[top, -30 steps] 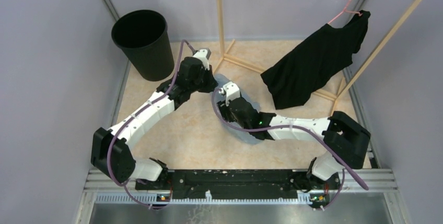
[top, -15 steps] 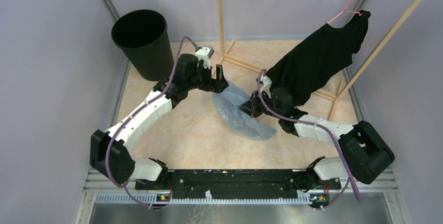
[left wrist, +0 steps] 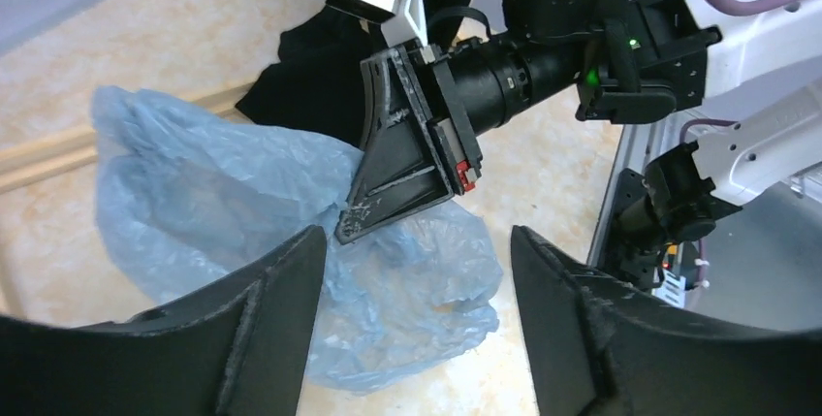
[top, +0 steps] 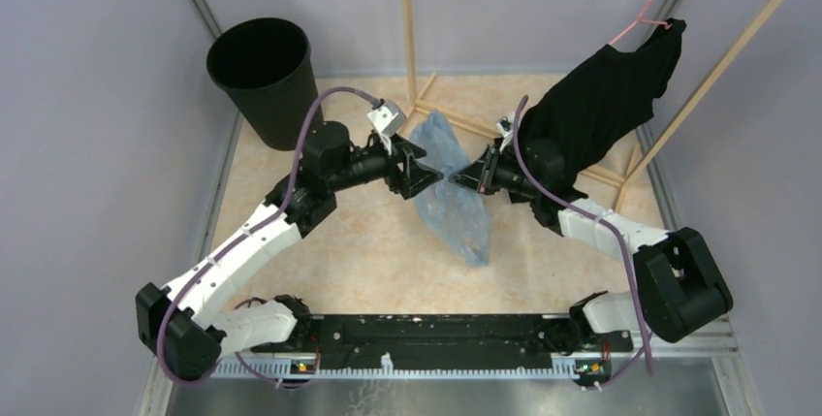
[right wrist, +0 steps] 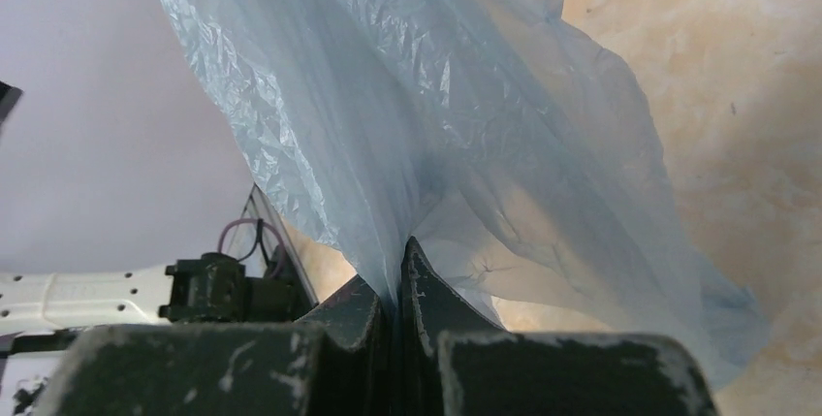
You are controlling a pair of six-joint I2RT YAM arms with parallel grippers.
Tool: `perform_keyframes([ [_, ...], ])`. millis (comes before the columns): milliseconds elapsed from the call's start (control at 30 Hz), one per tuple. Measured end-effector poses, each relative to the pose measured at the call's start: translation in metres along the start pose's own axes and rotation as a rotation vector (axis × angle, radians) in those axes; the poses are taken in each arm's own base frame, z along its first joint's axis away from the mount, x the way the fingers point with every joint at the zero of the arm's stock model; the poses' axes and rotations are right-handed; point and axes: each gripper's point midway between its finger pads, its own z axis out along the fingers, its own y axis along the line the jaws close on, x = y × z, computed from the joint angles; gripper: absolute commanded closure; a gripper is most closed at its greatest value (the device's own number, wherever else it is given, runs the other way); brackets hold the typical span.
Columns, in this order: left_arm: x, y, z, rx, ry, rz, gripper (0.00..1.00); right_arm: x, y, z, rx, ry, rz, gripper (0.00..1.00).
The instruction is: Put the trash bags into the trash bin
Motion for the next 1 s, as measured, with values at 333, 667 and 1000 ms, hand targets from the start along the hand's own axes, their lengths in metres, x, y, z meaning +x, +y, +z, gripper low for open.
perform_keyframes([
  [333, 0.066, 0.041, 0.039, -0.124, 0.256, -0.089, 0.42, -0.002, 0.012, -0.005, -0.035, 0.001, 0.013, 1.0],
  [667, 0.088, 0.055, 0.037, -0.192, 0.333, -0.119, 0.41, -0.003, 0.022, -0.006, -0.081, 0.007, 0.02, 1.0],
  [1000, 0.089, 0.055, 0.042, -0.183, 0.343, -0.135, 0.5, -0.008, 0.039, -0.008, -0.161, 0.001, 0.013, 1.0],
])
